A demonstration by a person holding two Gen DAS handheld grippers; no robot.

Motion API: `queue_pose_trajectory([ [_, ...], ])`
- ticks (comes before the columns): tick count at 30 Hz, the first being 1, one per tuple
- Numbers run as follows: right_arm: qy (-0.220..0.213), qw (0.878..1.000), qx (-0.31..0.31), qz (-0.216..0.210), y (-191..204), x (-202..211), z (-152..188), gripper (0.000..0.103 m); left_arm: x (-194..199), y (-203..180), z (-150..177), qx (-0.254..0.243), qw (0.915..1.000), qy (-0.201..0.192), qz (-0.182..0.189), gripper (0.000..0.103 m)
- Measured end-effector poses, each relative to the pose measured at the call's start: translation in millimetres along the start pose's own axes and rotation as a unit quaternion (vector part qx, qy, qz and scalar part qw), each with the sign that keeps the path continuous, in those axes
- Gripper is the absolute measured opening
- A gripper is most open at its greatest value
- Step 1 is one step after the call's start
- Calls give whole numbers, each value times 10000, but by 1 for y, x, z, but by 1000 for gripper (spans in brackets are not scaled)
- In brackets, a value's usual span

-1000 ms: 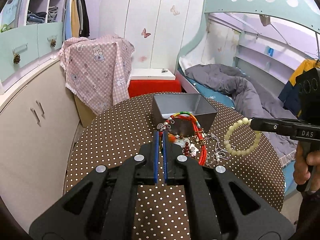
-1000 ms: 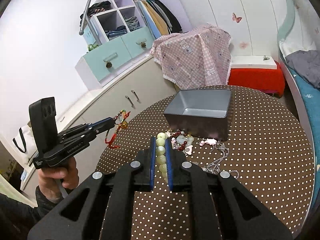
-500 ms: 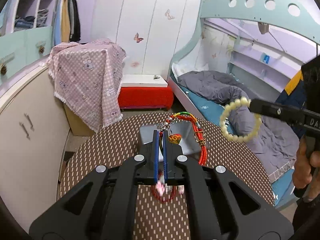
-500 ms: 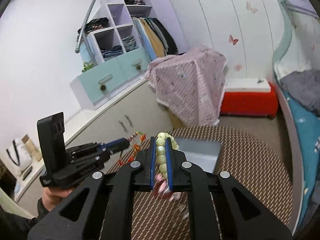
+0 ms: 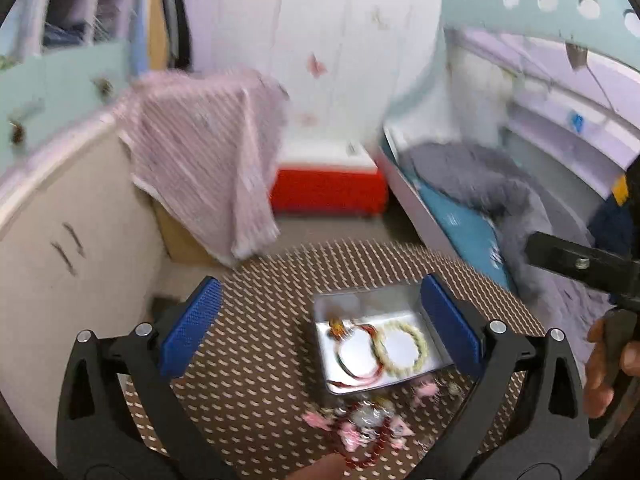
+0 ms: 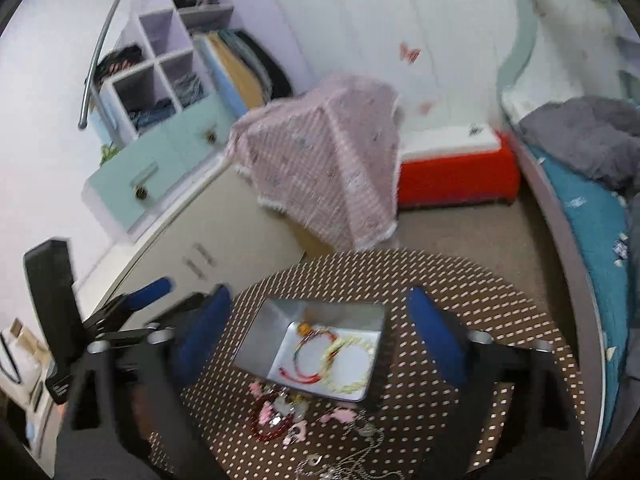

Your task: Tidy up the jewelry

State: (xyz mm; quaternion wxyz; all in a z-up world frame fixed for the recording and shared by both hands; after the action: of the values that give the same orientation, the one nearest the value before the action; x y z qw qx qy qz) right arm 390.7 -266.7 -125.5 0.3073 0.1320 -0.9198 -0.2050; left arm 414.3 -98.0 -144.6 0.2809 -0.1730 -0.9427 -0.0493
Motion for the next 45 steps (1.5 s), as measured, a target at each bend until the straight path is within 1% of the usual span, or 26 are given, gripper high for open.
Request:
queue_pose_trajectory([
  [1,-83,10000,10,22,-1,7,0,94,8,3,3,-46,10000,8,-74,97],
  [2,-154,9999,-3,69,-3,13,1,95,14,4,4,-47,9999,-19,-114,97],
  [4,-279,9994,6,183,-4,25,2,95,31,8,9,-42,9996,-138,-250,97],
  [7,-400,9989,107,214,2,44,9,95,54,9,15,-48,9990,-255,-375,97],
  [12,-618,9972,262,323,13,78,26,95,97,8,27,-15,9975,-540,-448,97],
  [14,-677,9963,358,380,17,91,36,95,109,5,31,-8,9972,-610,-443,97],
  [21,-716,9935,677,577,25,120,79,95,131,-12,64,-76,9973,-637,-356,97],
  [27,-594,9927,717,763,10,126,112,95,128,-34,96,-217,9985,-454,-215,97],
  [30,-420,9927,745,848,1,120,127,95,123,-42,111,-284,9989,-350,-152,97],
  [32,-295,9924,793,898,-6,113,137,95,116,-45,121,-338,9990,-245,-184,97],
  [35,-150,9918,853,944,-10,105,148,95,105,-41,133,-288,9993,-77,-219,97],
  [40,17,9918,895,916,-11,90,157,95,91,-28,138,-115,9996,72,-267,97],
  [42,65,9919,886,903,-11,85,159,95,83,-26,139,-98,9995,144,-280,97],
  [45,118,9919,879,907,-13,78,159,95,64,-21,139,-188,9983,347,-429,97],
])
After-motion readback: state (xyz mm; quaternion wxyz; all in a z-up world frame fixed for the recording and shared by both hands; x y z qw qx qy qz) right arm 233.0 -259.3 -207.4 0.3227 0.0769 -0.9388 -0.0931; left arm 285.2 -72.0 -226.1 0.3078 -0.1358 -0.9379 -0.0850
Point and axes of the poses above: each gripper's, at about its wrist camera, not at the fingertips, and x roughly against the way its jaws point, y to its left, z to its underside, the point moved 8 cm from there along -x, roughly the way its jaws point, and after that the axes turned 7 degrees about -x, right-handed, at the moved point
